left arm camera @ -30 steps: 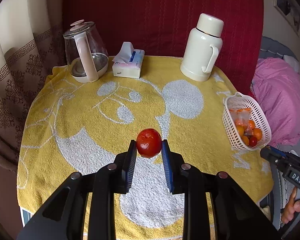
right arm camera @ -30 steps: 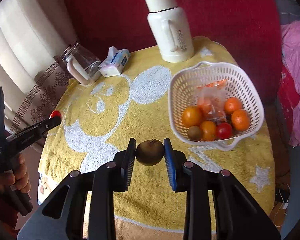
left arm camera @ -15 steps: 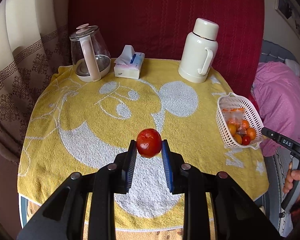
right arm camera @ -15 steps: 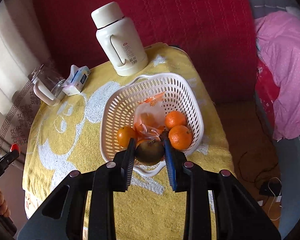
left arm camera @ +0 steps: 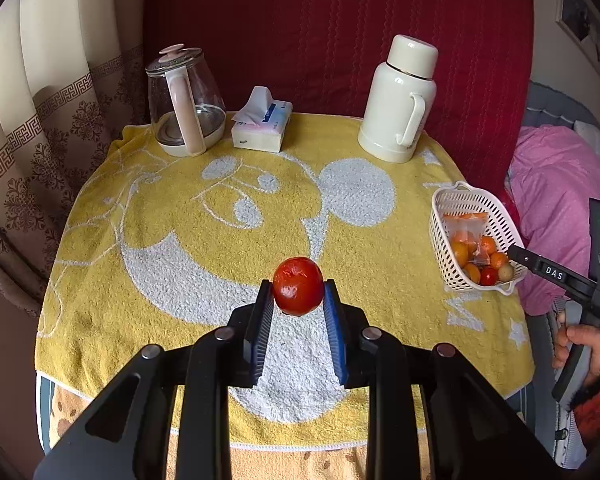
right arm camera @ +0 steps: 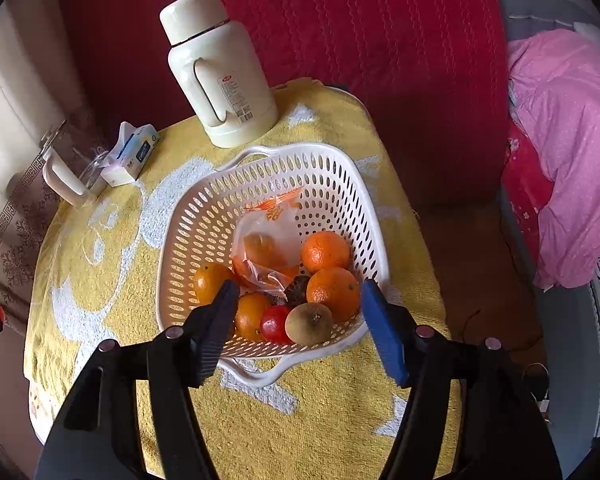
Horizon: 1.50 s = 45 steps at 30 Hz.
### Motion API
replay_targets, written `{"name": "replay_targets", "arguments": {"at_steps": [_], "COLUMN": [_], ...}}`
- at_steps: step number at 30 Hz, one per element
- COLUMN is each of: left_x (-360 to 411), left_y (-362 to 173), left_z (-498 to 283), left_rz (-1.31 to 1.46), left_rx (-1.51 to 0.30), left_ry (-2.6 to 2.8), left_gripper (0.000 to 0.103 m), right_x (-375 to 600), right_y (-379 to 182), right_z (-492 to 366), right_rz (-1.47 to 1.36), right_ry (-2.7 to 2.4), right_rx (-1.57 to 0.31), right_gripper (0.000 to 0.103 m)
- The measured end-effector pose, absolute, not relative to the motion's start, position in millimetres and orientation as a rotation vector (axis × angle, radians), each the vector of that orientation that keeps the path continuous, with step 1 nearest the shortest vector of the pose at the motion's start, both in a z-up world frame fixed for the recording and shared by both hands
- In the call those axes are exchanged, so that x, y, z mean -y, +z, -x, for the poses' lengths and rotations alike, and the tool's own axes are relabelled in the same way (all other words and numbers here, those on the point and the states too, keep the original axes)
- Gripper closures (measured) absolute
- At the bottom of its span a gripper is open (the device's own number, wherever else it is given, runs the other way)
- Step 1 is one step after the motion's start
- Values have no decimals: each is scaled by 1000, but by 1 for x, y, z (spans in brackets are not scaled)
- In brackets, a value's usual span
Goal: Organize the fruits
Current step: 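Withdraw the open right tool from the basket, then lower the cherry tomato in the left tool into the basket and open it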
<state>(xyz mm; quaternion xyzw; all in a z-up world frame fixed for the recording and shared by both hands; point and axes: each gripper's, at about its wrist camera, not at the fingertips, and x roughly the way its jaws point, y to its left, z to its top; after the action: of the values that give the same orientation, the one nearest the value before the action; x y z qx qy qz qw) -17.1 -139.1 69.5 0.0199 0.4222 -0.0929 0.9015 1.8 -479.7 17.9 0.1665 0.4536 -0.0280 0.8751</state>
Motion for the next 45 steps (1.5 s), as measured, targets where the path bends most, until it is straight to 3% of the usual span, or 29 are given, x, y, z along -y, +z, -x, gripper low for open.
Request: {"name": "replay_targets", "arguments": {"at_steps": [29, 45], "left_x": [314, 362], "left_y": [37, 24], "left_z": [-29, -33], "left_rz": [-85, -193], "left_rx": [-957, -940], "left_ry": [-594, -614], "left_gripper": [77, 77], "right_x": [549, 566], "right_y": [41, 36], "right_z": [114, 131], "right_rz": [-515, -522], "right_ry": [-191, -246], "right_rx": [-893, -904], "right_gripper": [38, 38]}}
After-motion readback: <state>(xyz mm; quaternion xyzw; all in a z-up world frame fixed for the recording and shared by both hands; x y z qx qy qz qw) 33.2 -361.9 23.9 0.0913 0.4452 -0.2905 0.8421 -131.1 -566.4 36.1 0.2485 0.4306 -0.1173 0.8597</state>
